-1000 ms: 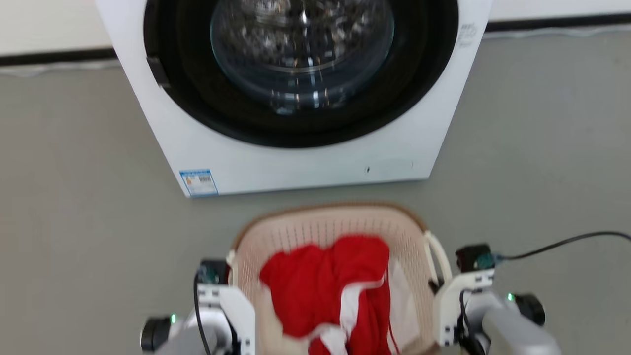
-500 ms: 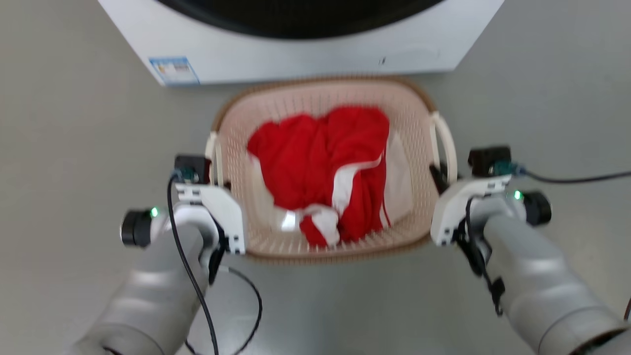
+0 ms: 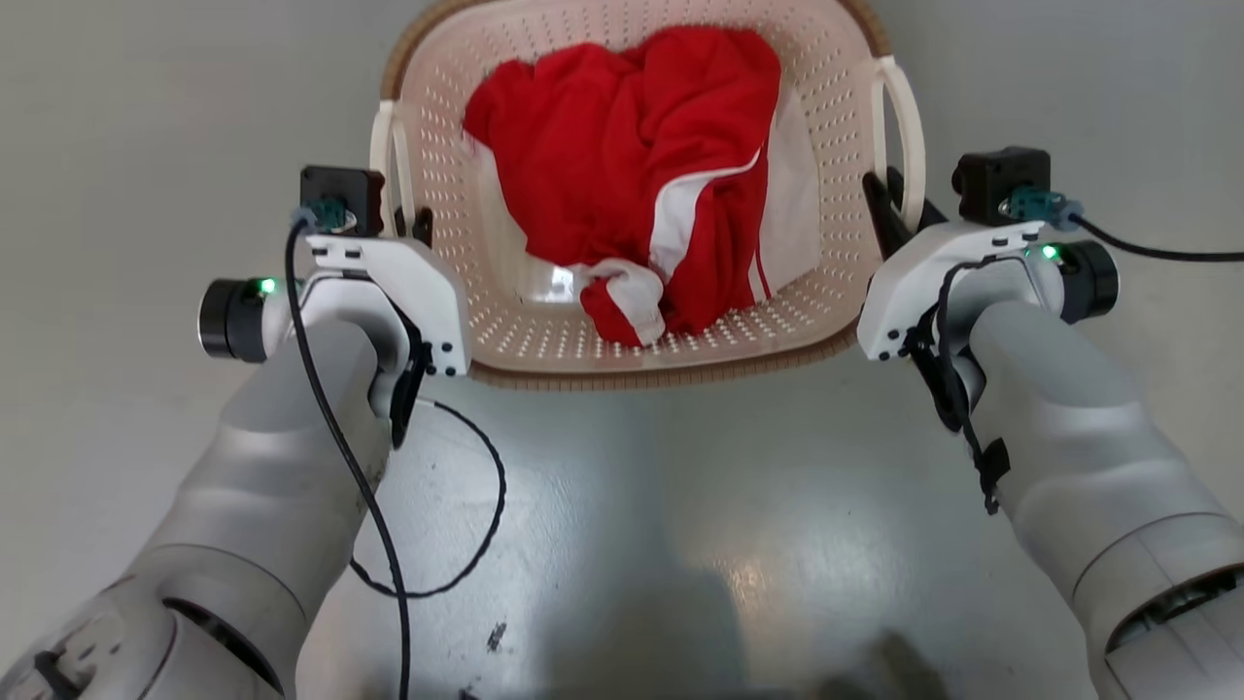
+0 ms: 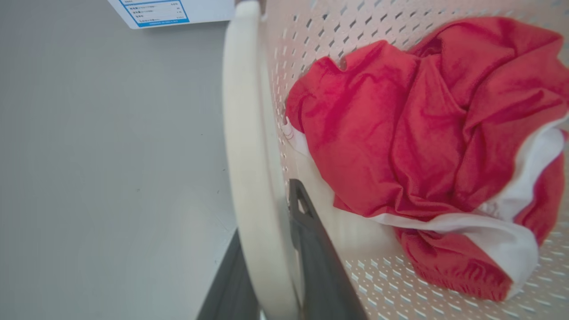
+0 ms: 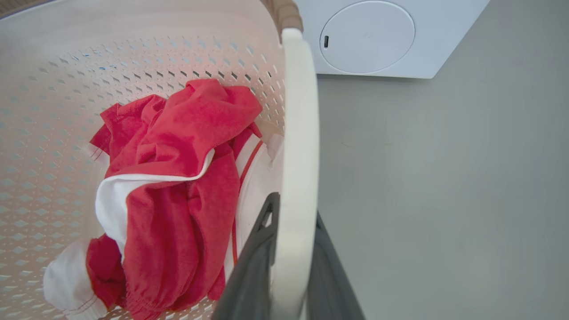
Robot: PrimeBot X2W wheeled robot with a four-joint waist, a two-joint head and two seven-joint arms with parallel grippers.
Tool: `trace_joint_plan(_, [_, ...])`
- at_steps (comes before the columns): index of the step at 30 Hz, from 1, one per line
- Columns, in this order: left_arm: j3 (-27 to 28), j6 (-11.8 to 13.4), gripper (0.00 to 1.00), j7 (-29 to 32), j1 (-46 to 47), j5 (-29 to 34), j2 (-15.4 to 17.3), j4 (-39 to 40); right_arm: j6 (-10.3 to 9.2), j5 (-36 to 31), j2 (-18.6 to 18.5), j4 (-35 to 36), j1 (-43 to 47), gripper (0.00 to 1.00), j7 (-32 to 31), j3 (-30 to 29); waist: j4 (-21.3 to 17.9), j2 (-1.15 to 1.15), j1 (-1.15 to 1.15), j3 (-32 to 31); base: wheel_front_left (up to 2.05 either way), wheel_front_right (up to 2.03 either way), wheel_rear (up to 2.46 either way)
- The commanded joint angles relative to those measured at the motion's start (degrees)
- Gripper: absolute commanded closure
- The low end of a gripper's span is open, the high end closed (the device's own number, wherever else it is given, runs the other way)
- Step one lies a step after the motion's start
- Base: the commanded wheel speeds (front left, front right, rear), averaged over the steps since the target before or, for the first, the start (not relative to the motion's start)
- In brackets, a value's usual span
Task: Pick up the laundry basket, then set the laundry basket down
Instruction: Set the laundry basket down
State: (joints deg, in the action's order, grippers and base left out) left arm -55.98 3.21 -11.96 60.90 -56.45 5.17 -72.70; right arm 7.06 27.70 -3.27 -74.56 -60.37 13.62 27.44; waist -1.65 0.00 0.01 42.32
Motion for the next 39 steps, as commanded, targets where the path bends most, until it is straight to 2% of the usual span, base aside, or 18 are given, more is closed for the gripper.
trace_joint_plan(1, [0.7, 0.4, 1.00, -1.1, 2.0, 0.7, 2.2, -0.2, 0.43, -1.4, 0.4, 0.7, -0.2, 1.00, 1.3, 0.0, 0.0, 0.00, 0.00, 2.7, 0.00, 0.00, 0.00])
trace_joint_plan(20, [1.3, 0.2, 1.00, -2.5, 5.7, 0.8, 2.6, -0.8, 0.43, -6.3, 0.4, 3.5, 0.0, 1.00, 1.4, -5.6, -0.2, 0.00, 0.00, 8.2, 0.00, 0.00, 0.00])
trace_joint_plan(39, [0.5, -0.1, 1.00, -2.0, 5.9, 0.7, 2.5, -1.1, 0.43, -6.0, 0.4, 3.7, 1.1, 1.00, 1.4, -5.6, 0.1, 0.00, 0.00, 9.2, 0.00, 0.00, 0.00])
